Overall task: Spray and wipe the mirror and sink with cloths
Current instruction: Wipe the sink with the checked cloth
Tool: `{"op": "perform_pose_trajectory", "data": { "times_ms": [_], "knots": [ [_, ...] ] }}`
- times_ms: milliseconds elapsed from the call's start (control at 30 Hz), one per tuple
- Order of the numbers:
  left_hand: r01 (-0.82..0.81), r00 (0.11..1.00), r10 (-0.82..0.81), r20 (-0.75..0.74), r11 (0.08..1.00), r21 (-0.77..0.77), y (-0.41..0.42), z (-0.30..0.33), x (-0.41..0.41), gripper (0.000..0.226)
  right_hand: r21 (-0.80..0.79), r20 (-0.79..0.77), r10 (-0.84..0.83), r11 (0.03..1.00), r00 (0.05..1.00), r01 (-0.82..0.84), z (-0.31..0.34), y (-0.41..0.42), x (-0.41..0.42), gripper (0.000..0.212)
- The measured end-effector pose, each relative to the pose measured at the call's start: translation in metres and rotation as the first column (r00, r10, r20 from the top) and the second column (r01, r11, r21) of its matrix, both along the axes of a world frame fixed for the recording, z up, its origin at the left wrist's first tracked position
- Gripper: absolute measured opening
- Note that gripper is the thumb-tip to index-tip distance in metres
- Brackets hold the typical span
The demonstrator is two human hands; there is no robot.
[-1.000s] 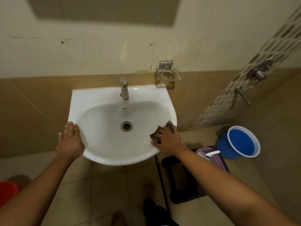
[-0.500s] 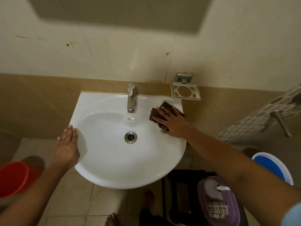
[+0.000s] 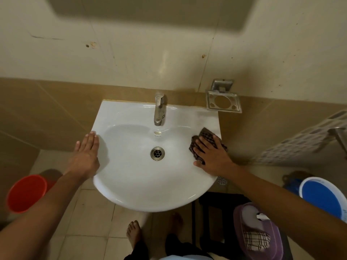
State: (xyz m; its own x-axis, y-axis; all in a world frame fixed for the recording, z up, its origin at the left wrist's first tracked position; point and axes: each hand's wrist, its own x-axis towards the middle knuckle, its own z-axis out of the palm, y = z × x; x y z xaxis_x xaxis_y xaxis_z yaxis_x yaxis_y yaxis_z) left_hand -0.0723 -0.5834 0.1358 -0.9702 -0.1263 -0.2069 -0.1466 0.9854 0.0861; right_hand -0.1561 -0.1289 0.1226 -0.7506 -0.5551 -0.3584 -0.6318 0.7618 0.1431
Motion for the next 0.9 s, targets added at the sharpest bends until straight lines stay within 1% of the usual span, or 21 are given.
{"op": "perform_pose_trajectory", "data": {
  "times_ms": [100, 133, 167, 267, 333, 400, 467, 533, 667, 800, 900],
  "knots": [
    [0.016, 1.000, -0.016, 0.004, 1.000, 0.023, -0.005, -0.002, -0.005, 0.071, 0.082, 0.110, -0.152, 0.986, 0.982, 0.143, 0.005, -0.021, 0.029, 0.115],
    [0.026, 1.000, -0.025, -0.015, 0.999, 0.036, -0.006, -0.004, -0.005, 0.071, 0.092, 0.150, -0.200, 0.978, 0.968, 0.187, 0.007, -0.031, 0.038, 0.117],
    [0.039, 0.999, -0.037, -0.033, 0.998, 0.047, -0.008, -0.006, -0.004, 0.071, 0.100, 0.204, -0.250, 0.967, 0.947, 0.234, 0.008, -0.041, 0.048, 0.114],
    [0.066, 0.996, -0.061, -0.060, 0.994, 0.089, -0.010, -0.009, -0.001, 0.071, 0.141, 0.394, -0.376, 0.926, 0.839, 0.349, 0.008, -0.075, 0.076, 0.085],
    [0.076, 0.995, -0.069, -0.074, 0.991, 0.111, -0.011, -0.010, 0.000, 0.069, 0.145, 0.473, -0.392, 0.918, 0.789, 0.370, 0.004, -0.099, 0.090, 0.074],
    [0.087, 0.994, -0.077, -0.083, 0.989, 0.121, -0.014, -0.011, 0.000, 0.070, 0.139, 0.529, -0.388, 0.917, 0.755, 0.374, -0.002, -0.123, 0.099, 0.069],
    [0.106, 0.991, -0.094, -0.090, 0.985, 0.139, -0.015, -0.013, 0.001, 0.074, 0.134, 0.567, -0.388, 0.914, 0.727, 0.383, -0.008, -0.144, 0.103, 0.067],
    [0.119, 0.989, -0.104, -0.101, 0.982, 0.149, -0.016, -0.013, 0.001, 0.071, 0.112, 0.605, -0.387, 0.907, 0.696, 0.406, -0.012, -0.167, 0.105, 0.067],
    [0.118, 0.985, -0.093, -0.146, 0.977, 0.176, -0.015, -0.014, 0.001, 0.073, -0.008, 0.654, -0.369, 0.869, 0.660, 0.494, -0.021, -0.221, 0.107, 0.066],
    [0.134, 0.982, -0.107, -0.153, 0.975, 0.177, -0.017, -0.016, 0.001, 0.074, -0.149, 0.636, -0.354, 0.815, 0.686, 0.559, -0.031, -0.286, 0.095, 0.067],
    [0.154, 0.979, -0.129, -0.160, 0.976, 0.154, -0.020, -0.020, 0.002, 0.073, -0.232, 0.612, -0.344, 0.783, 0.712, 0.577, -0.033, -0.316, 0.086, 0.067]
  ]
}}
